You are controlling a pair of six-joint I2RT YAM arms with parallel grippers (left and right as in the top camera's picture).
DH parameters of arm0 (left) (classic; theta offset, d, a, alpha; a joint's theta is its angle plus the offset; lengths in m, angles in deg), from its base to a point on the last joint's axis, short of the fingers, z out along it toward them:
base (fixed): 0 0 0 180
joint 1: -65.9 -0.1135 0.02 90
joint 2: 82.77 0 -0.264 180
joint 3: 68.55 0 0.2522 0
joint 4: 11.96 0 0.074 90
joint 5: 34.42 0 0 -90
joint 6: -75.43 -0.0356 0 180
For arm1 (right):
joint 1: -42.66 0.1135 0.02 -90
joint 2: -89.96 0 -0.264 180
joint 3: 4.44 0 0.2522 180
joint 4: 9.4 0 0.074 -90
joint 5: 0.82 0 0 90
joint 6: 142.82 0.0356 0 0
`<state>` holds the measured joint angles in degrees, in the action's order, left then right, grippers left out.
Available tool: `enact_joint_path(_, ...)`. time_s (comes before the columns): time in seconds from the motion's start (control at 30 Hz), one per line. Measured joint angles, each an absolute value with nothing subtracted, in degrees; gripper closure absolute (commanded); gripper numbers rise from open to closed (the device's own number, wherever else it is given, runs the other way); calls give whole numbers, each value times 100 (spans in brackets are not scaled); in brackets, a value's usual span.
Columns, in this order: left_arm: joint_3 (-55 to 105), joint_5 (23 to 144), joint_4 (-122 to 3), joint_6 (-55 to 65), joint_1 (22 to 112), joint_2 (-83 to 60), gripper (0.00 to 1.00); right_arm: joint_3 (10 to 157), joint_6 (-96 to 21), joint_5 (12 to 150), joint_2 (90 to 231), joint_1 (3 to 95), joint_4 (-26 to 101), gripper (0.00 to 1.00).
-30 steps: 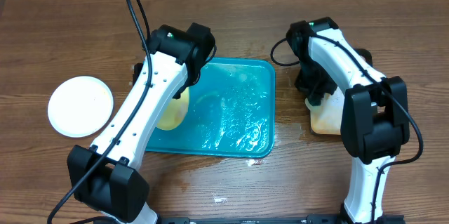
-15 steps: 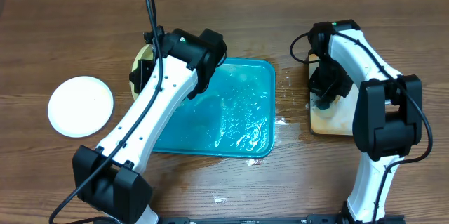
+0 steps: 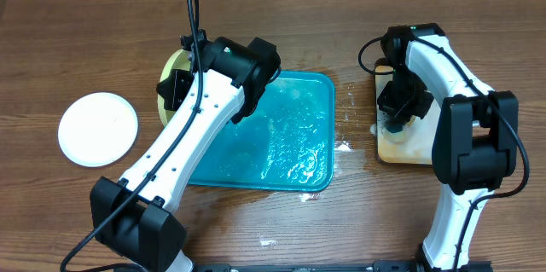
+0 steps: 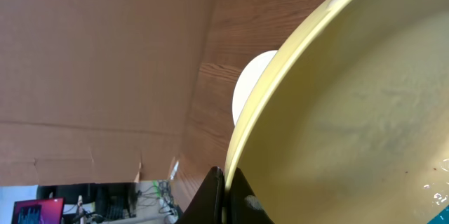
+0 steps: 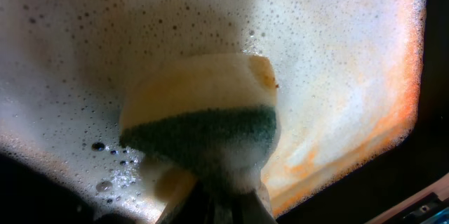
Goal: Clean dirty plates on tray and stack at the side
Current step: 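Lift the yellow plate upright with the left gripper and carry it left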
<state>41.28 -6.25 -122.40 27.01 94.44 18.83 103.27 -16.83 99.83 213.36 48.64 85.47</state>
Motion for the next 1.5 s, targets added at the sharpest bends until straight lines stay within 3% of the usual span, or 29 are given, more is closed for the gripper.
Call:
enact_joint_path(0.7, 4128, -563, -12240, 2570, 9571, 1883, 96, 10327, -1683, 9966, 21336, 4866, 8547, 96)
enact_joint_path(0.9, 4128, 606, -12127, 3171, 9603, 1883, 95, 10327, -1685, 9961, 21336, 4864, 8564, 96)
enact_joint_path(1.13, 4130, 2409, -10903, 3256, 9372, 1859, 96, 10327, -1683, 9815, 21336, 4864, 8595, 96)
enact_joint_path(1.5, 3785, 4169, -10061, 2461, 7426, 1103, 95, 10325, -1733, 9692, 21336, 4866, 8617, 96)
